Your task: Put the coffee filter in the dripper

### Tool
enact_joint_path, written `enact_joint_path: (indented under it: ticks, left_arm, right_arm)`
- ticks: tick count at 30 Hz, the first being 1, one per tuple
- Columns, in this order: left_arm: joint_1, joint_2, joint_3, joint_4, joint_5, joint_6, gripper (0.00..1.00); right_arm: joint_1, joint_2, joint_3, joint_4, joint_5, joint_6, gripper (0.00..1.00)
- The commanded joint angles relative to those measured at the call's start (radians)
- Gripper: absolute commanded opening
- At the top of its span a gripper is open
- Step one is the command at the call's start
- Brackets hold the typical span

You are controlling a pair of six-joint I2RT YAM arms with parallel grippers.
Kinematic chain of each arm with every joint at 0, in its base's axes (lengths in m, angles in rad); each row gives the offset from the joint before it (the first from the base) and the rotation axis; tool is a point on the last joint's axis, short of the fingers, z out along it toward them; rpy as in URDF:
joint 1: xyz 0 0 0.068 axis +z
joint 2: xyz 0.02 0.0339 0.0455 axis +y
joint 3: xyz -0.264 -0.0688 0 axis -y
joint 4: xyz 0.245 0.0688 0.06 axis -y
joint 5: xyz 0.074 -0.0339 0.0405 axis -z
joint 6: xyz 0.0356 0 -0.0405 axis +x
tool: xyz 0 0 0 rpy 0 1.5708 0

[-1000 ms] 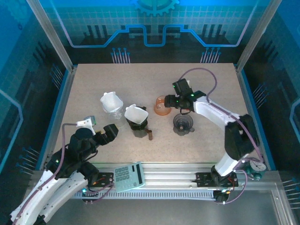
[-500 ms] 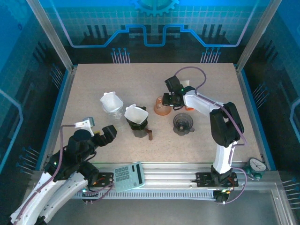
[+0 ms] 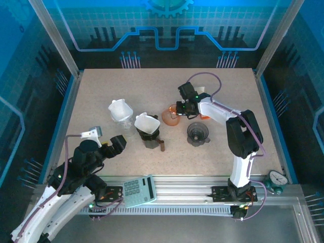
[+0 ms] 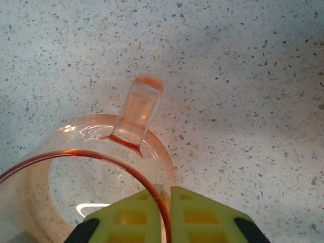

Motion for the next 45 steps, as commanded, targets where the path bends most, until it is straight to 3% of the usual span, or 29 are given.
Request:
enact_joint_path:
  ticks: [1, 11, 22, 31, 37, 45]
  left_arm:
    - [0.006, -0.013, 0.022, -0.011, -0.019, 0.015, 0.99]
    - [0.006, -0.012, 0.030, -0.008, -0.029, 0.024, 0.99]
    - [0.005, -0.011, 0.046, -0.014, -0.041, 0.040, 0.99]
    - [0.006, -0.003, 0.038, -0.005, -0.035, 0.021, 0.99]
    - [0.006, 0.008, 0.048, -0.014, -0.032, 0.018, 0.99]
    - [0.006, 0.009, 0.038, -0.007, -0.035, 0.015, 0.99]
  right_arm:
    - [0.001, -0.112, 0.008, -0.012, -0.002, -0.033, 0.09]
    - [0.061, -0.437, -0.149, -0.127, 0.063, -0.104, 0.08]
    - [0.294, -0.769, -0.333, -0.397, 0.193, -0.066, 0.08]
    - [0.468, -0.649, -0.451, -0.330, 0.251, -0.043, 0.09]
    - [0.501, -0.553, -0.470, -0.282, 0.296, -0.056, 0.10]
    - [0.520, -0.519, -0.512, -0.222, 0.295, -0.043, 0.22]
